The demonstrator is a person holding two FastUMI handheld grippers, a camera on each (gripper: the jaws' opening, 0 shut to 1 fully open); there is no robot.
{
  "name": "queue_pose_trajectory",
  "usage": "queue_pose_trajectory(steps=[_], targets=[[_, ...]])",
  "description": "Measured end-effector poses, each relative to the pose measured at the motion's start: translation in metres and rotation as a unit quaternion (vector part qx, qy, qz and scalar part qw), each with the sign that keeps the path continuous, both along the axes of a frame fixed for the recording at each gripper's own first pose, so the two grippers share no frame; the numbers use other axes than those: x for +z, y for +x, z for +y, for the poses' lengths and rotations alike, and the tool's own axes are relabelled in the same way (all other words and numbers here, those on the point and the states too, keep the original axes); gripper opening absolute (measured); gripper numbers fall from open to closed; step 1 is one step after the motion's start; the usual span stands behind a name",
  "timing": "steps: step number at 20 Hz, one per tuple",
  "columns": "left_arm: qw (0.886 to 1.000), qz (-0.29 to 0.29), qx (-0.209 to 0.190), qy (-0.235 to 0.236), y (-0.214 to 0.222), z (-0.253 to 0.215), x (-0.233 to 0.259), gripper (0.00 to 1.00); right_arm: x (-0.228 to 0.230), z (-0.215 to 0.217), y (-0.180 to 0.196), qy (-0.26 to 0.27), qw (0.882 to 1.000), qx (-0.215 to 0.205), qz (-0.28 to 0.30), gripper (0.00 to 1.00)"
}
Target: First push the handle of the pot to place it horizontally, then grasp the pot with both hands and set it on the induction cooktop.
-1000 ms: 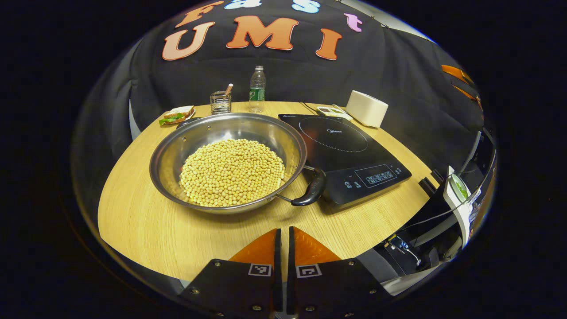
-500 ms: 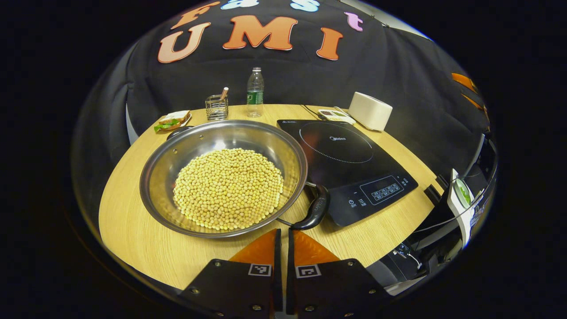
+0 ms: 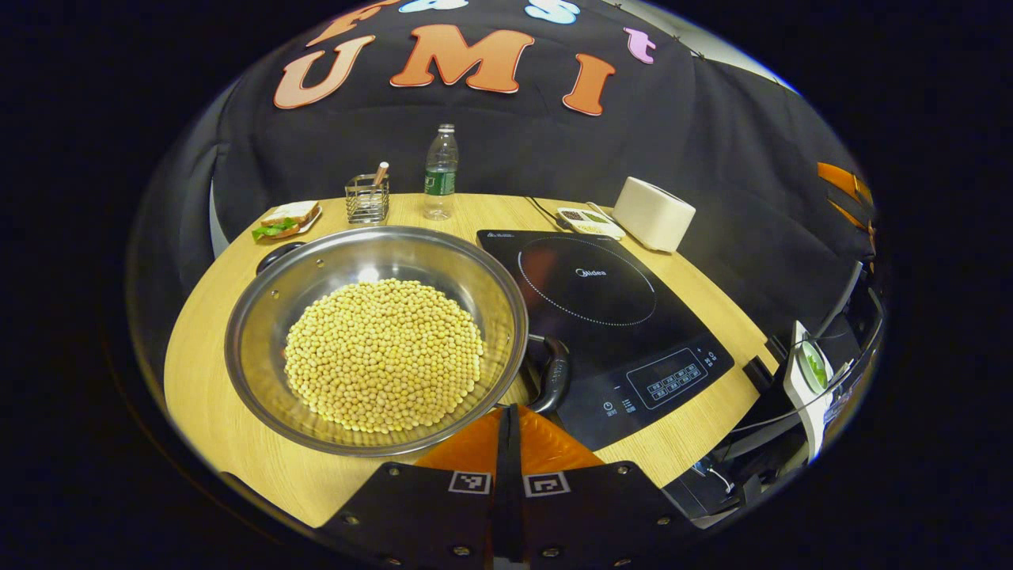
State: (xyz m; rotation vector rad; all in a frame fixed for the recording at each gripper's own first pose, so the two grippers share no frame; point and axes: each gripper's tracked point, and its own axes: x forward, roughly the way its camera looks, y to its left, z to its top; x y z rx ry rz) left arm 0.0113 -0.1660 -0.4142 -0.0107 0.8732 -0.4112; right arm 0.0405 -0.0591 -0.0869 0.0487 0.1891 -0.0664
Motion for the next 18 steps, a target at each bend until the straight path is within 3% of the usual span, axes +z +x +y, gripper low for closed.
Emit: queue_pose_trajectory(steps=[7,8,11,12,13,18], targets=[[1.000,0.016,0.009,-0.014,0.013,-0.008,-0.009,0.01,-0.015,-0.011,0.008,0.002,1.000,-0.008,0.013,0.95],[1.000,0.017,0.010,-0.016,0.015,-0.010,-0.010,0.00,-0.015,-0.011,0.009,0.002,1.000,-0.008,0.013,1.00],[1.000,0.016,0.013,-0.020,0.026,-0.018,-0.010,0.00,-0.020,-0.014,0.013,0.004,1.000,-0.009,0.016,1.00],[1.000,0.013,0.013,-0.021,0.030,-0.021,-0.008,0.00,-0.023,-0.014,0.015,0.004,1.000,-0.009,0.018,0.95],[1.000,0.007,0.014,-0.023,0.036,-0.023,-0.005,0.01,-0.025,-0.016,0.017,0.003,1.000,-0.011,0.020,1.00],[1.000,-0.006,0.009,-0.009,0.057,-0.031,-0.003,0.01,-0.041,-0.026,0.025,0.008,0.999,-0.018,0.037,1.00]])
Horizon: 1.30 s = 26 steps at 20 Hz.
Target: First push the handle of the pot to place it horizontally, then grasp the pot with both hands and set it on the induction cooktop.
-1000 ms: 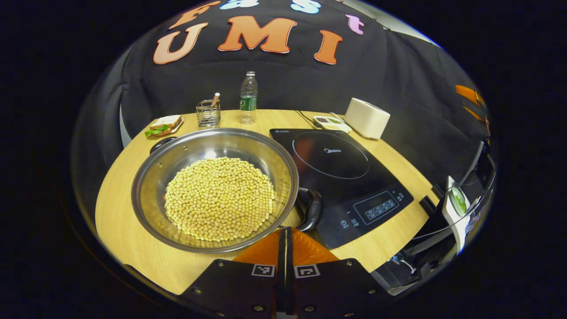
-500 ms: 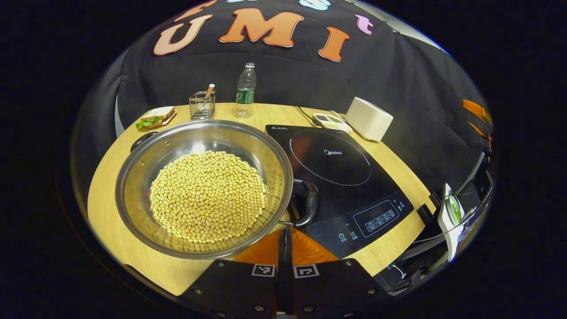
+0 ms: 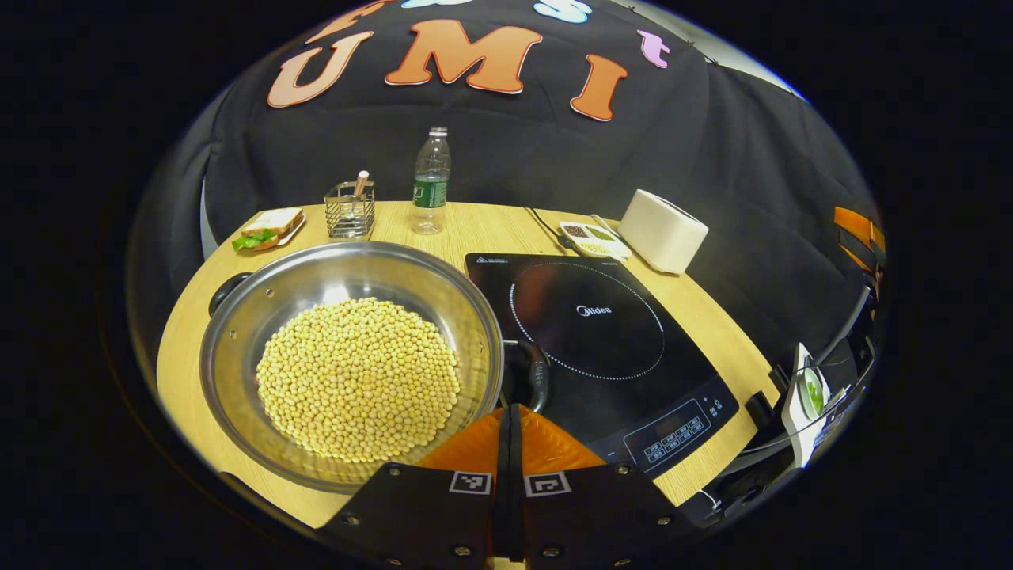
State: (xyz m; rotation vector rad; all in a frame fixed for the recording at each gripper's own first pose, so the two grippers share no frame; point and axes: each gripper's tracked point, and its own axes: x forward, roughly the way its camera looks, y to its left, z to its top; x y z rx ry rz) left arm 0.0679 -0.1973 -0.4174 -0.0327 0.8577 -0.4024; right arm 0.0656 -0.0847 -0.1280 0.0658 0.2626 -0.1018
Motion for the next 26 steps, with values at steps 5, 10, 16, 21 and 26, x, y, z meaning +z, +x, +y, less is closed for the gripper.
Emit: queue_pose_trajectory(steps=[5,10,16,21,26], targets=[[1.000,-0.004,-0.002,0.011,0.011,-0.004,-0.002,0.01,-0.009,-0.007,0.006,0.004,1.000,-0.004,0.007,0.95],[1.000,-0.007,-0.003,0.020,0.019,-0.010,-0.005,0.01,-0.012,-0.009,0.010,-0.003,1.000,-0.004,0.007,0.95],[1.000,-0.010,-0.004,0.022,0.028,-0.014,-0.008,0.00,-0.012,-0.012,0.015,-0.011,1.000,-0.009,0.005,0.95],[1.000,-0.012,-0.005,0.017,0.038,-0.020,-0.011,0.01,-0.014,-0.005,0.017,-0.015,1.000,-0.007,0.009,0.95],[1.000,-0.013,0.001,0.000,0.044,-0.023,-0.012,0.01,-0.014,0.004,0.016,-0.022,1.000,-0.007,0.009,0.95]])
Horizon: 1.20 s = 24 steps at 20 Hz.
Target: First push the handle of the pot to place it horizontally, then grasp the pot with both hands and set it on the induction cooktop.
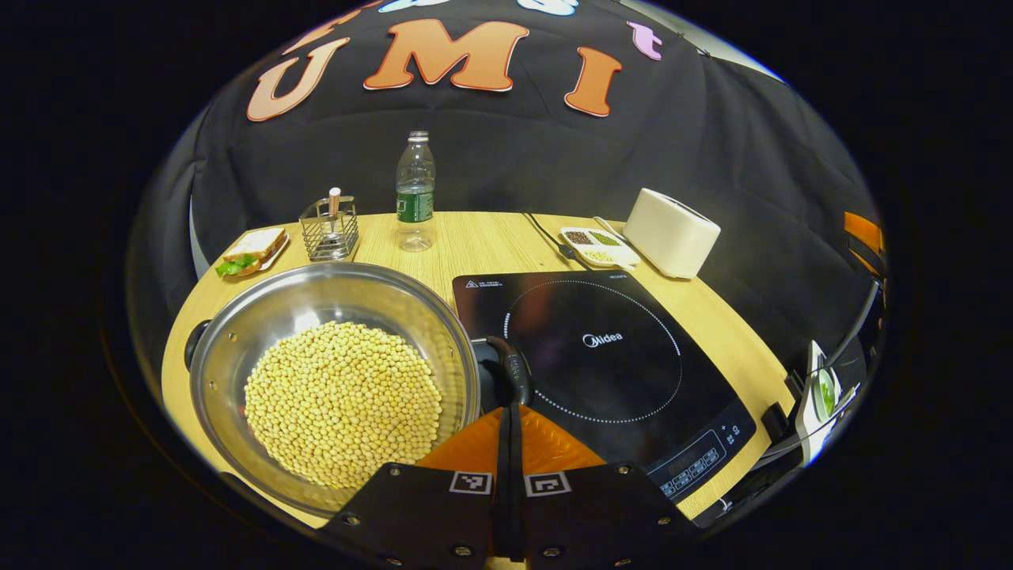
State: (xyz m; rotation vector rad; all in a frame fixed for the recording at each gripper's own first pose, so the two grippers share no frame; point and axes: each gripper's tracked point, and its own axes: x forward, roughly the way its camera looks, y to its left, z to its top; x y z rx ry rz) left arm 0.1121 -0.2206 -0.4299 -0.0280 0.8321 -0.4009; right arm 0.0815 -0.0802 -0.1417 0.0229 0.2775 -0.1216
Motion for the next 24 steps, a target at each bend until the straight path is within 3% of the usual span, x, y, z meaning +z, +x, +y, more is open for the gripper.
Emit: queue_pose_trajectory(steps=[6,10,14,19,24], targets=[[1.000,-0.003,-0.001,-0.013,0.004,0.000,0.002,0.02,-0.004,0.027,0.001,0.006,1.000,0.008,0.001,0.95],[0.999,-0.029,0.010,-0.030,0.001,0.026,0.030,0.01,-0.015,0.052,0.002,0.013,1.000,0.013,0.009,0.95],[0.996,-0.065,0.052,-0.026,0.003,0.096,0.060,0.01,-0.032,0.093,0.008,0.023,0.999,0.029,0.018,0.95],[0.984,-0.135,0.114,-0.001,0.009,0.198,0.094,0.00,-0.056,0.158,0.015,0.040,0.997,0.055,0.032,0.95],[0.977,-0.152,0.151,-0.006,0.005,0.254,0.098,0.00,-0.090,0.241,0.023,0.066,0.991,0.094,0.061,0.95]])
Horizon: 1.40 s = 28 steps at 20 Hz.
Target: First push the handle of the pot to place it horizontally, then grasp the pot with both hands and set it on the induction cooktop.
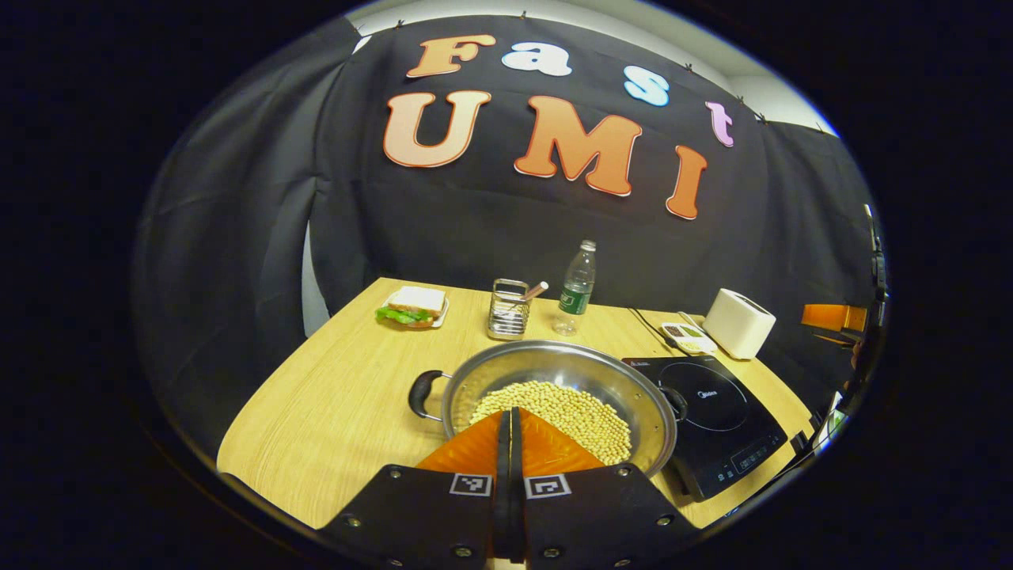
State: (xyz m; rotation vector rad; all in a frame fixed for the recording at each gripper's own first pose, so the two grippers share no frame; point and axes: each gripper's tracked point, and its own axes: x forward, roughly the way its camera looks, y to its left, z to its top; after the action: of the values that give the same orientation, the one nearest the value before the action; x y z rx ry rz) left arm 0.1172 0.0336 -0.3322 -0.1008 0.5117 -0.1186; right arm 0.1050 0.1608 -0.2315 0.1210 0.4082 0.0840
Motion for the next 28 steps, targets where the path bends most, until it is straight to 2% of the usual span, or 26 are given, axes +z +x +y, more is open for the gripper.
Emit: queue_pose_trajectory(steps=[4,6,7,8,13,15,17,21,24,28], targets=[[1.000,-0.001,0.010,-0.004,0.007,0.029,-0.008,0.05,-0.032,0.051,0.007,-0.012,0.999,0.020,0.025,0.95],[1.000,0.003,0.010,-0.008,0.012,0.038,-0.017,0.15,-0.052,0.067,0.010,-0.028,0.999,0.026,0.039,0.96],[1.000,0.004,0.011,-0.009,0.015,0.043,-0.022,0.25,-0.062,0.076,0.012,-0.035,0.998,0.030,0.048,0.95],[1.000,0.006,0.010,-0.010,0.020,0.047,-0.026,0.29,-0.072,0.082,0.013,-0.042,0.997,0.033,0.057,0.96],[0.999,0.023,-0.018,-0.012,0.043,0.047,-0.050,0.30,-0.115,0.103,0.023,-0.065,0.993,0.037,0.094,0.96],[0.999,0.027,-0.027,-0.009,0.052,0.046,-0.057,0.57,-0.124,0.108,0.025,-0.069,0.992,0.038,0.101,0.96],[0.999,0.027,-0.030,-0.009,0.060,0.045,-0.061,0.76,-0.134,0.114,0.028,-0.080,0.990,0.042,0.107,0.96],[0.998,0.054,-0.019,0.022,0.074,0.061,-0.082,0.78,-0.150,0.116,0.027,-0.101,0.986,0.049,0.124,0.96],[0.998,0.057,-0.028,-0.002,0.078,0.053,-0.087,0.79,-0.160,0.119,0.023,-0.101,0.984,0.056,0.138,0.96],[0.997,0.074,-0.032,-0.008,0.085,0.052,-0.099,0.80,-0.170,0.126,0.020,-0.100,0.981,0.065,0.156,0.96]])
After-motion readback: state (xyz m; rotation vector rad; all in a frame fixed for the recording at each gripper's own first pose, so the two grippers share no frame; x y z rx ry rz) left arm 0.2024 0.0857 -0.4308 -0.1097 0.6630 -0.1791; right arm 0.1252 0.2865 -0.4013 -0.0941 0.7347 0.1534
